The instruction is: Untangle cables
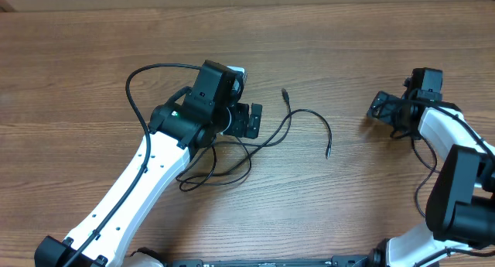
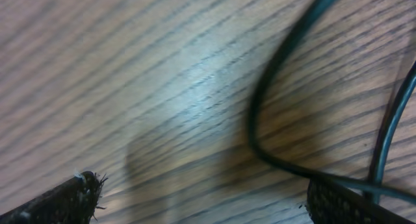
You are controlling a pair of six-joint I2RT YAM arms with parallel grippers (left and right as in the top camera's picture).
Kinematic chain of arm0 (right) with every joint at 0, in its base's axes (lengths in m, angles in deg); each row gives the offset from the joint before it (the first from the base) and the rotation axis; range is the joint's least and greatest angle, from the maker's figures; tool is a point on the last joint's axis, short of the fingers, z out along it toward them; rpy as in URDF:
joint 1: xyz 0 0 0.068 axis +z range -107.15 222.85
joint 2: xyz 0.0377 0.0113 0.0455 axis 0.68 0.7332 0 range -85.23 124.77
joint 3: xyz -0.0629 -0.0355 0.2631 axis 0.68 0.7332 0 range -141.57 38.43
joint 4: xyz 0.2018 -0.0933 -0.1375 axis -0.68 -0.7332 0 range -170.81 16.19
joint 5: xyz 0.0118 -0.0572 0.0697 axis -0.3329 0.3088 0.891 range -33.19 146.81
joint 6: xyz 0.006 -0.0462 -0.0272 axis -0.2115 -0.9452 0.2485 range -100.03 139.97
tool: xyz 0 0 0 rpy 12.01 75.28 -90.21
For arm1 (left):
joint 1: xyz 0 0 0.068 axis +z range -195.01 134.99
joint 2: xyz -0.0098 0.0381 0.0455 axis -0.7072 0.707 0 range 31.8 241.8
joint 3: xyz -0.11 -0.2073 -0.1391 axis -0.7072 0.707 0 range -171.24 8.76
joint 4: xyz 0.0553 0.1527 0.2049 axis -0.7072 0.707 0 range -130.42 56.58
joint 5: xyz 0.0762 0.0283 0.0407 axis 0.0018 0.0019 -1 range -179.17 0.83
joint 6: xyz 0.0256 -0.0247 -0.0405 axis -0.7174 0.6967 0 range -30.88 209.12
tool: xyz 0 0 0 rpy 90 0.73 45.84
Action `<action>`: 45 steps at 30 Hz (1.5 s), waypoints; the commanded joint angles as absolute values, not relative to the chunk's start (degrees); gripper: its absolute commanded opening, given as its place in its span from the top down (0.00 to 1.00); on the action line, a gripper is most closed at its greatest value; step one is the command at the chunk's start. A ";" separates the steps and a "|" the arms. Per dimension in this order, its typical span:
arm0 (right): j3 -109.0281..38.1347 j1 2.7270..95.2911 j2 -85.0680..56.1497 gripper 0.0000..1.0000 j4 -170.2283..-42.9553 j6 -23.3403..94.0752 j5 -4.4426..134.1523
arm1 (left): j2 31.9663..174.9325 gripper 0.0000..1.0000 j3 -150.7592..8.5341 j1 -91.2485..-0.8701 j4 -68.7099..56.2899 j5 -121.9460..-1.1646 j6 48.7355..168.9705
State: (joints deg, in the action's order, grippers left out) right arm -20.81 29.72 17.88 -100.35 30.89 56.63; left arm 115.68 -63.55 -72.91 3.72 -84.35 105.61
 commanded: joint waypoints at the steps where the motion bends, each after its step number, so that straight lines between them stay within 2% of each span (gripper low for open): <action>1: -20.84 29.55 19.43 0.00 -99.74 28.83 53.94 | 115.92 0.00 -64.10 -73.15 3.51 -84.92 105.63; 10: -20.84 24.19 21.88 0.00 -100.24 28.90 50.42 | 115.92 0.00 -64.10 -73.15 3.51 -84.94 105.63; 25: -20.81 2.95 22.21 0.00 -99.50 29.09 50.44 | 115.92 0.00 -64.10 -73.13 3.51 -84.92 105.63; 33: -20.81 -8.99 22.21 0.00 -98.56 36.98 51.31 | 115.92 0.00 -64.10 -73.13 3.51 -84.92 105.63; 45: -20.81 -19.04 22.21 0.00 -102.32 53.33 52.89 | 115.92 0.00 -64.10 -73.13 3.53 -84.92 105.63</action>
State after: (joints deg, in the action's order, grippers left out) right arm -21.84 -16.38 20.79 -100.85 45.57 51.16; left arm 115.68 -63.55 -72.91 3.72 -84.35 105.61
